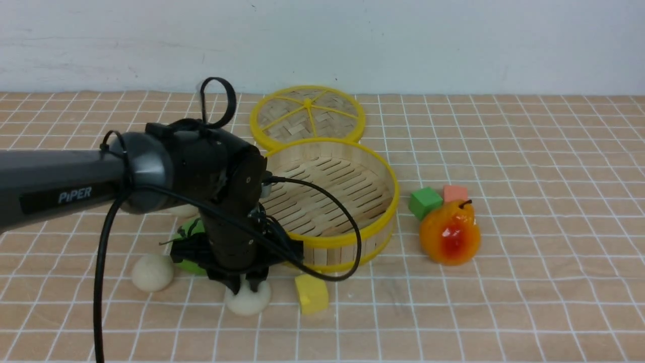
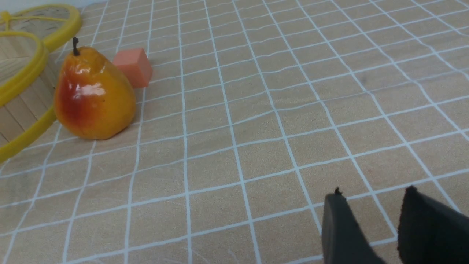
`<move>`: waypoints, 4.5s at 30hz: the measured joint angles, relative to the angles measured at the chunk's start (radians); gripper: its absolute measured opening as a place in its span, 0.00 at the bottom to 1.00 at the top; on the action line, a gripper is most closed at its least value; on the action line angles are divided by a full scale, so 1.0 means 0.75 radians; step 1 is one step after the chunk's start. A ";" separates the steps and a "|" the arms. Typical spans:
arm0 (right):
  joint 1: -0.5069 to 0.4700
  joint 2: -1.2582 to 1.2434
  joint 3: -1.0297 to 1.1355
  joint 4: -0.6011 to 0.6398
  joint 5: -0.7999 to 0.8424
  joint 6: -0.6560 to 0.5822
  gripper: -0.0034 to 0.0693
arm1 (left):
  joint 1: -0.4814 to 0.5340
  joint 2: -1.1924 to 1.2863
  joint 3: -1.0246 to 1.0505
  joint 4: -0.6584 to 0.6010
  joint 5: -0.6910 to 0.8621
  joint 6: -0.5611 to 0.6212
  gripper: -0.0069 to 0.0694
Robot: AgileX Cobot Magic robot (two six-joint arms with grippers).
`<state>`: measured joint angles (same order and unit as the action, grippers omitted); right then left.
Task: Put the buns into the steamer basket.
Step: Use the left arm to grab a steamed stuffed bun, then use the left arm to put the steamed stuffed bun into the steamer, then use the left arm to grab a steamed stuffed bun, then use the left arm to put the steamed stuffed bun into the steamer
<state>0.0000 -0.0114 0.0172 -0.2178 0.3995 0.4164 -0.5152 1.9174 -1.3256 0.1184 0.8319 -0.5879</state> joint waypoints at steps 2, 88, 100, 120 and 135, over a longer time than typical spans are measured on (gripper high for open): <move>0.000 0.000 0.000 0.000 0.000 0.000 0.38 | 0.000 0.000 -0.015 -0.012 0.022 0.022 0.18; 0.000 0.000 0.000 0.000 0.000 0.000 0.38 | 0.514 -0.333 0.074 -0.019 0.154 0.247 0.61; 0.000 0.000 0.000 0.000 0.000 0.000 0.38 | 0.514 -0.164 0.076 -0.100 0.028 0.229 0.59; 0.000 0.000 0.000 0.000 0.000 0.000 0.38 | 0.514 -0.073 0.061 -0.106 0.034 0.230 0.08; 0.000 0.000 0.000 0.000 0.000 0.000 0.38 | 0.420 -0.136 -0.564 -0.402 0.349 0.446 0.08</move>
<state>0.0000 -0.0114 0.0172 -0.2178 0.3995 0.4164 -0.1999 1.8156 -1.7486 -0.1830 1.0939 -0.2532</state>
